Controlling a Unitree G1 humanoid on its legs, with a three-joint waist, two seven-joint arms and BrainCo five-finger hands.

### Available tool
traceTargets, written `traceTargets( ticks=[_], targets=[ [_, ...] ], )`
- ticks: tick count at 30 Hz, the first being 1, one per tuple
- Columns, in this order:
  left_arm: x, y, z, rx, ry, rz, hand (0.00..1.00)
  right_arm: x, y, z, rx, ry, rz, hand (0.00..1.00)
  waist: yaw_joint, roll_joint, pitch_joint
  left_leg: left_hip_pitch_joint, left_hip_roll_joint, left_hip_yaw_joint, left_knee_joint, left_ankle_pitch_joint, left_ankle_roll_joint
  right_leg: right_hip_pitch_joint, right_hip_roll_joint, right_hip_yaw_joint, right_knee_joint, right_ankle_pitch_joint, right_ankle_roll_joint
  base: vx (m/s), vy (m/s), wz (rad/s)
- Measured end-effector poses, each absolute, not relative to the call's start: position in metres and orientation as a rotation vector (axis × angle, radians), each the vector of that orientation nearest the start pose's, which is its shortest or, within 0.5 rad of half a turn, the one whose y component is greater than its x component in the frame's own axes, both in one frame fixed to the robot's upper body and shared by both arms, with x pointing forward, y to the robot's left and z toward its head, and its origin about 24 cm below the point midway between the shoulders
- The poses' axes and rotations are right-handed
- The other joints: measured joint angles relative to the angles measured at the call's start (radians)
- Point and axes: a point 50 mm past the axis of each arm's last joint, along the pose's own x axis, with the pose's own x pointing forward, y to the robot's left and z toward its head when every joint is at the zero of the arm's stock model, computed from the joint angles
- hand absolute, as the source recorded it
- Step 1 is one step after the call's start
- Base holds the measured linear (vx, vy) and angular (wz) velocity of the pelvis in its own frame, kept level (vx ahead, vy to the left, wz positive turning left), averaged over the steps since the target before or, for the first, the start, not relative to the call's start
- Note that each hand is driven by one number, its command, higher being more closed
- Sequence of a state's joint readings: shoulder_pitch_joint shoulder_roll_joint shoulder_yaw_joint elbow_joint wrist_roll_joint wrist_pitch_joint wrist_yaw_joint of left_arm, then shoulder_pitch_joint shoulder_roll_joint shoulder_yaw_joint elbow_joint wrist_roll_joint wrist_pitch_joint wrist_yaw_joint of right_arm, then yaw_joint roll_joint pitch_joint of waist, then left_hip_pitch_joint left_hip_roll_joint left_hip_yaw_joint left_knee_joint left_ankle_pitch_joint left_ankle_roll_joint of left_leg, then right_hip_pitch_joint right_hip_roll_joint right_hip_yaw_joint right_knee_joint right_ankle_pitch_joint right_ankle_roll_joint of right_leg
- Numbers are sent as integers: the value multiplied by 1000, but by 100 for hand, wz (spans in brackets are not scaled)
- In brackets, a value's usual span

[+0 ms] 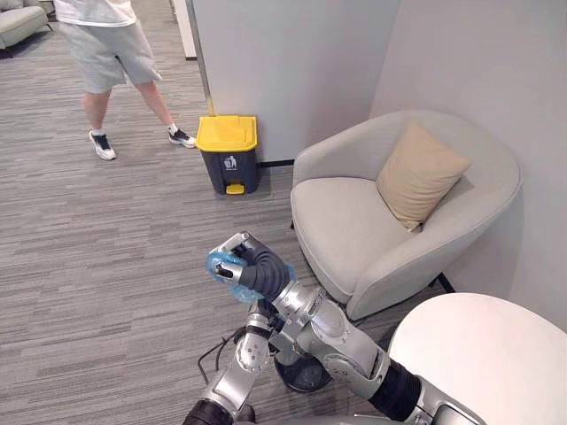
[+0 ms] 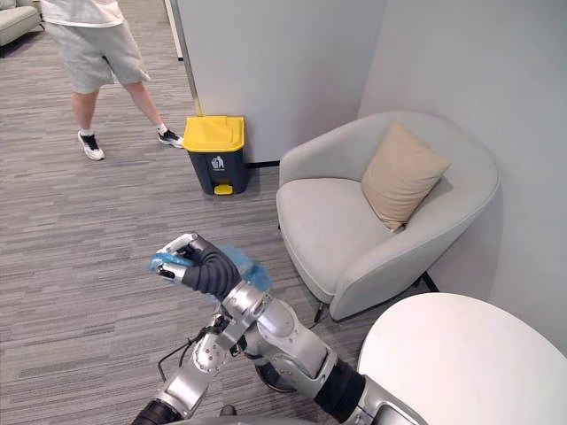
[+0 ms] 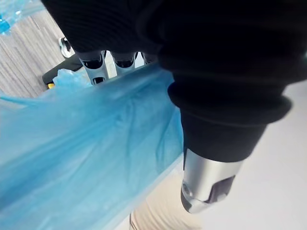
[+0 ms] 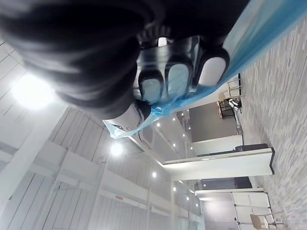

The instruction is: Gather rubbish on tea table into small bin, then transfer packed bag to large trash can.

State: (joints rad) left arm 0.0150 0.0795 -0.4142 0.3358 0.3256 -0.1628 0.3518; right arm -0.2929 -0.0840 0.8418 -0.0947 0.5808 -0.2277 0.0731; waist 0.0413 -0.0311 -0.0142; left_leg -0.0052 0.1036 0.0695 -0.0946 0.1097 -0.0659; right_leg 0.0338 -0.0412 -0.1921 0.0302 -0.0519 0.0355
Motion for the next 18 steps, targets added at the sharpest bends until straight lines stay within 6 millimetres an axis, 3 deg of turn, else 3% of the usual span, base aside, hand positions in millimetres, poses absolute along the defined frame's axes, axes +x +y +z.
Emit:
traceTargets(
  ticks=[17,18],
  targets=[
    [237,79,-13,415,21,-154,100,203,35,126,510,-268,1029,100,-3,-2,0,-1,1,1,0,-1,-2,-5,1,1,0,0,0,0,0,0],
    [237,79,-13,408,23,-152,100,203,35,126,506,-270,1029,0,-4,-2,0,-1,1,1,0,-1,-2,-5,1,2,0,0,0,0,0,0]
  ],
)
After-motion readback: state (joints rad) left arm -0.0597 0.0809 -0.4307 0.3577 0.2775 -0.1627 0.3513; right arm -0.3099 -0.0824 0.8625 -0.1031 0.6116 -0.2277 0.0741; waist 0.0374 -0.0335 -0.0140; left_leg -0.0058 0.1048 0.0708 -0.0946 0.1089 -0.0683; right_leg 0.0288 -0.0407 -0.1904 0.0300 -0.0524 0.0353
